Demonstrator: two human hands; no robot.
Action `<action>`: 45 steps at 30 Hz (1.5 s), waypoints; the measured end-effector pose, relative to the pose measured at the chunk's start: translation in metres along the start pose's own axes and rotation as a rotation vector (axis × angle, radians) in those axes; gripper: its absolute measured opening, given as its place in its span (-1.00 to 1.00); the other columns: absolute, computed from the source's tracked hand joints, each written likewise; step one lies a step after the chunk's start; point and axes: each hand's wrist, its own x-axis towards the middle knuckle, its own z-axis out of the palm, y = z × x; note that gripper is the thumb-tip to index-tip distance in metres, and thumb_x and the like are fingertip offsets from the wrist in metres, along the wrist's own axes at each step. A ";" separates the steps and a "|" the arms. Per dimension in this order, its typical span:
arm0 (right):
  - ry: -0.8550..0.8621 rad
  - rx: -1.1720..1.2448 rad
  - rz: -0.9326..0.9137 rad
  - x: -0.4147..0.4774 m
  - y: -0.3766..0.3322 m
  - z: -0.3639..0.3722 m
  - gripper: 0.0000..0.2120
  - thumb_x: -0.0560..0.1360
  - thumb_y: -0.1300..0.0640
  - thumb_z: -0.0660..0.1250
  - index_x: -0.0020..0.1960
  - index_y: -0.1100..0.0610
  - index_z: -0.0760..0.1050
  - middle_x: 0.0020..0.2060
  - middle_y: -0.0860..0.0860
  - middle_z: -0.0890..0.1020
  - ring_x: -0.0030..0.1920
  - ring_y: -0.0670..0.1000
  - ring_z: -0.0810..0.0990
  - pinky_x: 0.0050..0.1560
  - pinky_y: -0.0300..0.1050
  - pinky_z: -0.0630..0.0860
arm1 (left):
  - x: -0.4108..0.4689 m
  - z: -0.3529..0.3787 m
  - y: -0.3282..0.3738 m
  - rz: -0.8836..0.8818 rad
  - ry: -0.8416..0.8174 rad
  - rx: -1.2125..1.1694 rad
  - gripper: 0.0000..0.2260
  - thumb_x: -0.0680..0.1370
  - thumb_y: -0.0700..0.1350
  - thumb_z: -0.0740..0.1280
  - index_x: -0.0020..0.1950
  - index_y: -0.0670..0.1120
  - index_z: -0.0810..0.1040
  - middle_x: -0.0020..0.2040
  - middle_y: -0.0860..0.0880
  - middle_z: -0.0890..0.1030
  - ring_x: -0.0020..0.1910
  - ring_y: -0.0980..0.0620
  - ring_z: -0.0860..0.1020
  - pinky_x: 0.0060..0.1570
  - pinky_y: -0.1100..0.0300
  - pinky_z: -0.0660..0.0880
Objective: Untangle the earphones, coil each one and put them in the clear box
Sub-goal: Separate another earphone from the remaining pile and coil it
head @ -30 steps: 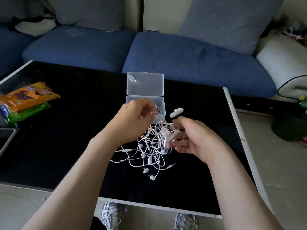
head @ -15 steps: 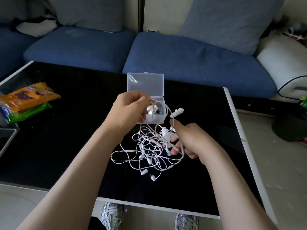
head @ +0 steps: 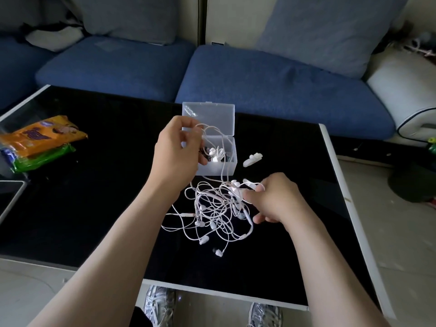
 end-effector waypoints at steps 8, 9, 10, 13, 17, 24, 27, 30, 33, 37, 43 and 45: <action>0.361 0.201 -0.479 -0.004 -0.020 0.001 -0.72 0.40 0.28 0.43 -0.01 -0.05 0.54 -0.03 -0.01 0.60 -0.14 -0.04 0.63 -0.10 -0.21 0.53 | -0.003 0.005 0.002 0.009 -0.087 0.058 -0.91 0.69 -0.09 0.34 0.09 -0.06 0.63 -0.18 -0.06 0.70 -0.40 -0.07 0.67 -0.43 0.08 0.56; 0.405 0.226 -0.548 -0.006 -0.023 0.001 -0.74 0.38 0.30 0.42 -0.09 -0.04 0.56 -0.06 -0.01 0.58 -0.16 -0.06 0.60 -0.13 -0.26 0.49 | -0.003 0.005 0.001 0.010 -0.085 0.059 -0.90 0.69 -0.09 0.34 0.09 -0.07 0.63 -0.18 -0.06 0.70 -0.39 -0.08 0.67 -0.43 0.07 0.57; 0.424 0.228 -0.599 -0.009 -0.025 0.001 -0.76 0.36 0.30 0.42 -0.15 -0.04 0.58 -0.10 -0.02 0.58 -0.18 -0.07 0.58 -0.15 -0.32 0.45 | -0.003 0.005 0.002 0.010 -0.082 0.059 -0.90 0.69 -0.09 0.34 0.08 -0.07 0.63 -0.17 -0.06 0.69 -0.39 -0.08 0.68 -0.43 0.06 0.57; 0.224 0.229 -0.645 -0.012 -0.028 0.002 -0.81 0.31 0.21 0.43 -0.17 -0.04 0.71 -0.24 -0.05 0.64 -0.28 -0.11 0.57 -0.23 -0.35 0.45 | -0.003 0.005 0.002 0.012 -0.073 0.070 -0.91 0.67 -0.09 0.37 0.05 -0.07 0.64 -0.19 -0.04 0.69 -0.39 -0.09 0.67 -0.42 -0.07 0.63; 0.000 0.031 -0.644 -0.014 -0.025 0.013 -0.83 0.45 0.11 0.54 0.02 -0.06 0.77 -0.29 -0.06 0.64 -0.36 -0.17 0.52 -0.33 -0.37 0.39 | -0.005 0.005 0.007 -0.024 -0.093 0.028 -0.89 0.65 -0.08 0.42 0.00 -0.09 0.68 -0.35 0.01 0.62 -0.35 -0.07 0.66 -0.31 -0.23 0.68; 0.011 0.286 -0.628 -0.013 -0.032 0.008 -0.89 0.53 0.21 0.51 -0.15 0.07 0.73 -0.33 -0.11 0.71 -0.36 -0.16 0.59 -0.28 -0.25 0.49 | -0.008 0.002 0.014 -0.080 -0.162 -0.029 -0.76 0.71 0.00 0.32 0.03 -0.09 0.72 -0.18 -0.04 0.72 -0.27 0.08 0.64 -0.29 0.09 0.62; -0.007 0.442 -0.610 -0.020 -0.036 0.002 -0.94 0.56 0.19 0.52 -0.10 0.12 0.70 -0.31 0.01 0.74 -0.37 -0.07 0.65 -0.26 -0.12 0.59 | -0.006 -0.001 0.019 -0.239 -0.218 -0.165 -0.62 0.75 0.08 0.16 0.09 -0.08 0.72 -0.03 -0.06 0.77 -0.16 0.02 0.68 -0.16 0.04 0.61; 0.003 0.442 -0.599 -0.025 -0.038 0.000 -0.92 0.61 0.09 0.49 -0.02 0.09 0.66 -0.39 0.04 0.72 -0.54 -0.14 0.53 -0.41 -0.25 0.45 | -0.006 -0.001 0.019 -0.288 -0.282 -0.195 -0.61 0.74 0.06 0.16 0.13 -0.10 0.72 0.01 -0.09 0.77 -0.10 -0.03 0.70 -0.04 -0.01 0.56; -0.025 0.398 -0.562 -0.027 -0.040 0.004 -0.92 0.64 0.10 0.44 -0.03 0.06 0.64 -0.42 0.05 0.70 -0.57 -0.07 0.52 -0.47 -0.23 0.41 | -0.009 0.002 0.020 -0.259 -0.356 -0.152 -0.68 0.70 0.04 0.26 0.08 -0.11 0.74 -0.03 -0.07 0.77 -0.11 0.01 0.70 -0.05 0.06 0.55; 0.073 0.565 -0.474 -0.021 -0.042 0.007 -0.86 0.63 0.13 0.42 -0.09 0.11 0.69 -0.44 0.00 0.67 -0.45 -0.04 0.56 -0.35 -0.15 0.50 | -0.011 0.005 0.017 -0.188 -0.361 -0.004 -0.75 0.63 -0.09 0.33 -0.06 -0.22 0.72 -0.25 -0.11 0.69 -0.30 0.10 0.57 -0.25 0.25 0.45; 0.468 0.594 -0.279 0.000 -0.027 -0.003 -0.82 0.54 0.03 0.34 -0.10 0.04 0.70 -0.27 -0.06 0.72 -0.29 -0.15 0.60 -0.09 0.03 0.60 | -0.007 0.001 0.000 -0.136 -0.305 0.328 -0.94 0.52 -0.10 0.52 -0.04 0.04 0.75 -0.23 0.09 0.70 -0.29 0.17 0.59 -0.18 0.27 0.50; 0.517 0.501 -0.289 0.000 -0.025 -0.002 -0.77 0.58 -0.03 0.28 -0.05 0.01 0.70 -0.18 -0.07 0.72 -0.11 -0.06 0.67 0.07 0.09 0.62 | -0.008 0.001 -0.001 -0.035 -0.289 0.461 -0.97 0.56 -0.03 0.51 -0.05 0.08 0.76 -0.20 0.14 0.69 -0.22 0.20 0.60 -0.19 0.29 0.46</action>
